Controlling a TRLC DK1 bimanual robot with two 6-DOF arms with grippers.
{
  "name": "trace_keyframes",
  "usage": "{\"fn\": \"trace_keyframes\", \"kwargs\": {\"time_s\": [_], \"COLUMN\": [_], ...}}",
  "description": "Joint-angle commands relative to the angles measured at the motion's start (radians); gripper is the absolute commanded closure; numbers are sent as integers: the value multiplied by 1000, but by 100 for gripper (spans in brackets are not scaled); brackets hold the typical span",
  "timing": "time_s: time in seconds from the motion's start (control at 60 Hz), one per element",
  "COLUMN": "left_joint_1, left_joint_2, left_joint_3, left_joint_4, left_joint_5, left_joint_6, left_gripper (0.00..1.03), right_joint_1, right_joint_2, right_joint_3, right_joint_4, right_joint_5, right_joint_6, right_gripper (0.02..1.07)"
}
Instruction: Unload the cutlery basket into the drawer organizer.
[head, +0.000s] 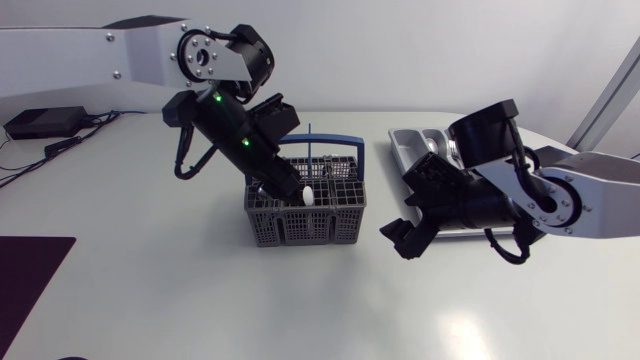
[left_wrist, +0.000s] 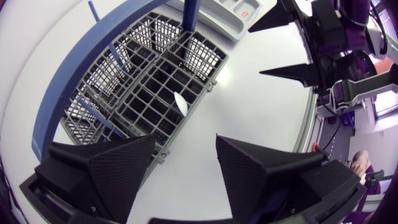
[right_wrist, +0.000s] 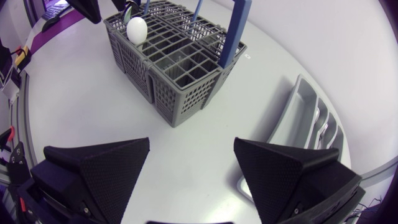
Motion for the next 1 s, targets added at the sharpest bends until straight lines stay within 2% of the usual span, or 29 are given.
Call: {"fn": "trace_keyframes", "kwargs": {"time_s": [0.0,0.2,0.367,0.45,0.483,0.55,0.783,0.983], "left_joint_1": [-20,-26,-40,-42,-46,-54,-81,-86], "left_joint_2": [25,55,75,75,75,75,48,11], "left_joint_3": [28,8,-41,-54,-60,-75,-126,-172], "left_joint_4": [20,128,208,232,243,260,286,329], "left_joint_5": [19,3,-86,-104,-104,-104,-105,-130], "left_joint_6": [-108,-224,-272,-290,-299,-312,-332,-350], "left_gripper": [23,39,40,40,45,47,82,87], "right_joint_1": [9,9,4,3,3,3,3,12], "right_joint_2": [-31,-77,-113,-117,-119,-120,-134,-137], "right_joint_3": [-37,-75,-103,-110,-113,-117,-123,-140], "right_joint_4": [-4,-4,-4,-4,-4,-4,-4,-1], "right_joint_5": [2,2,2,2,2,2,3,3], "right_joint_6": [17,23,22,23,23,26,33,40], "right_gripper": [9,9,9,9,9,9,9,9]}}
